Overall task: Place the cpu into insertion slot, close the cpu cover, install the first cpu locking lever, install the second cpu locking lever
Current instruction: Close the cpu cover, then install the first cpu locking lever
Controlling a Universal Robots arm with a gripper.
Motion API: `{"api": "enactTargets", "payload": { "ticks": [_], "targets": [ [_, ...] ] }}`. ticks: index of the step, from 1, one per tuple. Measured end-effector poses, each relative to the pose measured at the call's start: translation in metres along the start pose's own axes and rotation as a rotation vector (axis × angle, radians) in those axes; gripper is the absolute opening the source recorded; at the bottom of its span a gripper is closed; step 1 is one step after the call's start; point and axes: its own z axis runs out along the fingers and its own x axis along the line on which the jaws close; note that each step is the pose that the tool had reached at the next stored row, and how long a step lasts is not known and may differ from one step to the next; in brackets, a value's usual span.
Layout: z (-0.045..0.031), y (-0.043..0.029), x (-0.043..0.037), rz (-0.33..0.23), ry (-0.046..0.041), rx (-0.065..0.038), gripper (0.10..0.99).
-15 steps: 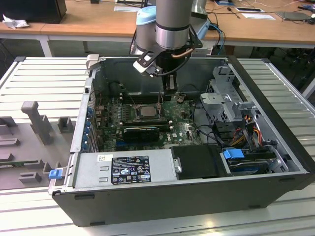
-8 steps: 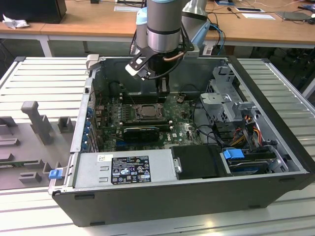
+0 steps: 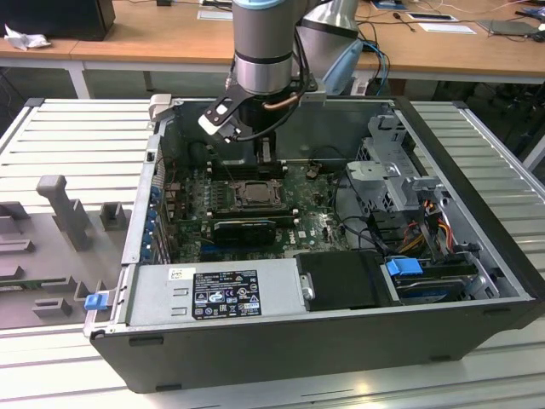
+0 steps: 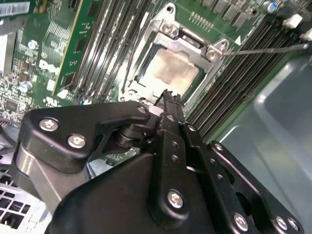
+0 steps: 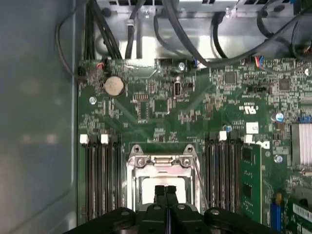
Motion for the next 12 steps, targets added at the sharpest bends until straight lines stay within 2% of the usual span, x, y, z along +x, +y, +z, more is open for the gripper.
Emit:
{"api": "enactTargets", "payload": {
  "ticks": [5, 8, 12],
  "targets": [
    [-0.0004, -0.0075, 0.0, 0.0, 0.0, 0.0, 0.106],
    [-0.0005, -0.0082, -0.0001, 0.0, 0.0001, 0.0, 0.106],
    [-0.0112, -0.0076, 0.0, -0.001, 0.0, 0.0, 0.106]
  ]
}}
